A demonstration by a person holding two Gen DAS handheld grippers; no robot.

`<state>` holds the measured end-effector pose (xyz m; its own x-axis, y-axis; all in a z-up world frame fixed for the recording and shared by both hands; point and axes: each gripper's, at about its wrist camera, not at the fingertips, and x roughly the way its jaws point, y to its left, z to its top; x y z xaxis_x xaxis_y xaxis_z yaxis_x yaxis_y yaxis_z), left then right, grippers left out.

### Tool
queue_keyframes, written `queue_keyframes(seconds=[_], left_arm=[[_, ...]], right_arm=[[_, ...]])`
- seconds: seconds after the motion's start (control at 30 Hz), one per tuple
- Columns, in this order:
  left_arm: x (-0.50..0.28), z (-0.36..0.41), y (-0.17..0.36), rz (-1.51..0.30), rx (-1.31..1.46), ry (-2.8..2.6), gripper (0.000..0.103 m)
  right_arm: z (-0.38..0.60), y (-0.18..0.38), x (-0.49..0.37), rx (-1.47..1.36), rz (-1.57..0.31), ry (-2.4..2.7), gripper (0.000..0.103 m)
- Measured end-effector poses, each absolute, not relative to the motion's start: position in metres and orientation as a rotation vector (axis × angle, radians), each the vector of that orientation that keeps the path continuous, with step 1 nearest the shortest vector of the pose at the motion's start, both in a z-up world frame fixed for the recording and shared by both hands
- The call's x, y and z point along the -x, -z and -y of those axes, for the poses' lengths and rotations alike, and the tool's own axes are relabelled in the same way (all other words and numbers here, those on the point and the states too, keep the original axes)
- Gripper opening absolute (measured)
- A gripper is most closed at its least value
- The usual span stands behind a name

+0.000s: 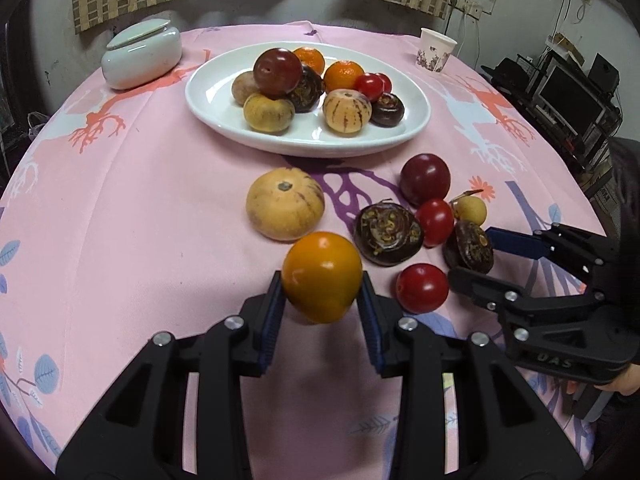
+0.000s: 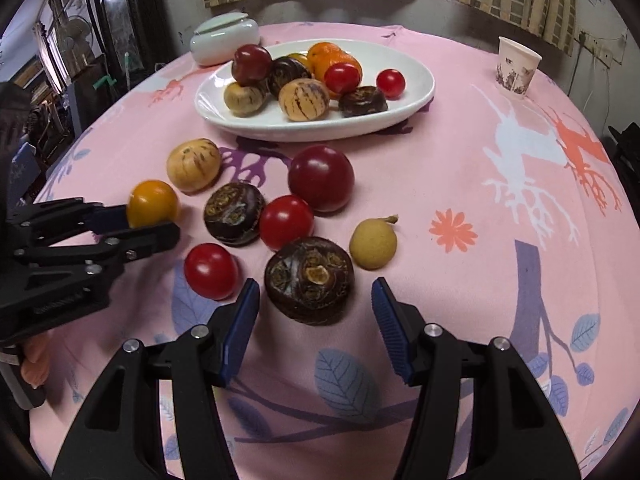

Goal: Organize fruits
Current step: 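Grasp the dark brown mangosteen with the right tool, then carry both held fruits onto the white plate and open both tools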

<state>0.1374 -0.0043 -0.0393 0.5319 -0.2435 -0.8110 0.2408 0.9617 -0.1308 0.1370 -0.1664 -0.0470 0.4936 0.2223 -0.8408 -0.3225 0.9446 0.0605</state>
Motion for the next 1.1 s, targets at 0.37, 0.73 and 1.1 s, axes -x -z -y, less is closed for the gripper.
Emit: queue_keyframes(seconds=[0.37, 0.73, 1.1], left_arm=[[-0.137, 0.004, 0.034, -0.977, 0.029, 0.306, 0.036], [-0.127, 0.005, 0.005, -0.947, 0.028, 0.3, 0.036], [-0.157, 0.005, -0.044, -0.872, 0.007, 0.267, 0.036]], right_arm=[[0.16, 0.042, -0.136, 0.153, -0.949, -0.329, 0.044], [0.189, -0.009, -0.116, 0.078, -0.832, -0.336, 0.044], [0.19, -0.06, -0.14, 0.072, -0.702, -0.365, 0.044]])
